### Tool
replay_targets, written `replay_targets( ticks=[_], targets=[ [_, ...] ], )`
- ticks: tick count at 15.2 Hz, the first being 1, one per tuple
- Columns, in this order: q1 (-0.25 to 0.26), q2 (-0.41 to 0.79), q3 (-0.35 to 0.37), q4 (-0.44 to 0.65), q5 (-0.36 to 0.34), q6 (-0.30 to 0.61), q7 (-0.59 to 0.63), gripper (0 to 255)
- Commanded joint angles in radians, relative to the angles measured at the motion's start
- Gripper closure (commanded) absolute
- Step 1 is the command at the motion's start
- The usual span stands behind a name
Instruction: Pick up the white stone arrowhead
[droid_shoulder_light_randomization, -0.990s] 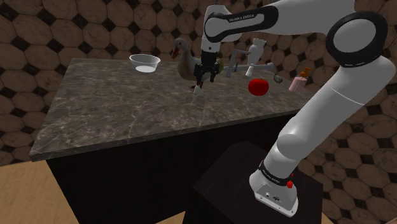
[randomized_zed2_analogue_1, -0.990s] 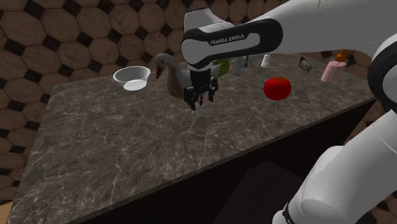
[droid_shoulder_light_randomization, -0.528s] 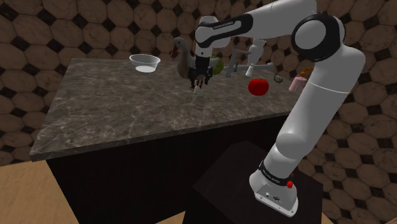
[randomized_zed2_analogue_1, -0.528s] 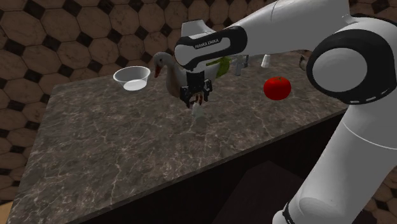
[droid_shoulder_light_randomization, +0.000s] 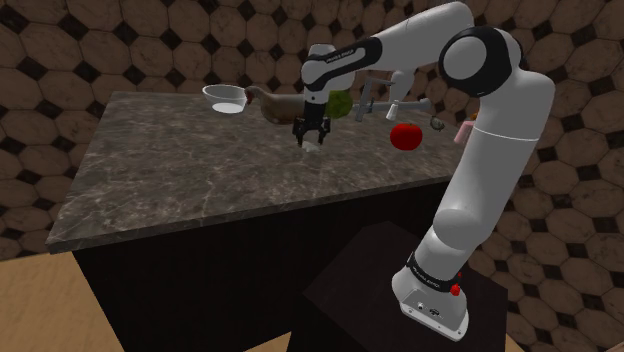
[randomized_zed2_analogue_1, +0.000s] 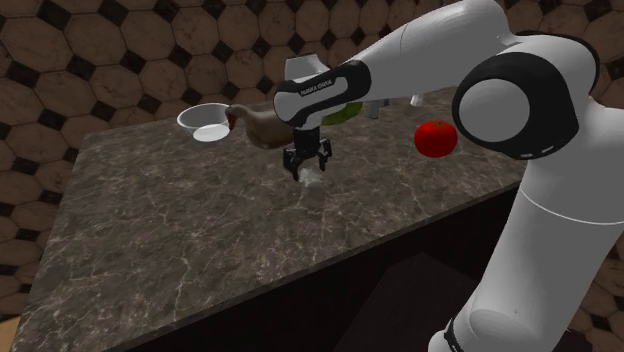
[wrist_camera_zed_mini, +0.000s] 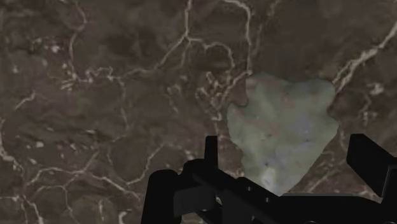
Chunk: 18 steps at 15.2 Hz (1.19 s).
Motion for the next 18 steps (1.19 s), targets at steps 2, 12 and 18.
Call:
replay_targets(
  ticks=[2, 12, 18],
  targets=[
    [-0.001, 0.010, 0.000, -0.009, 0.001, 0.019, -0.002, 0],
    [-0.001, 0.010, 0.000, -0.009, 0.001, 0.019, -0.002, 255],
    [-0.001, -0.019, -0.001, 0.037, -0.002, -0.056, 0.001, 255]
  ],
)
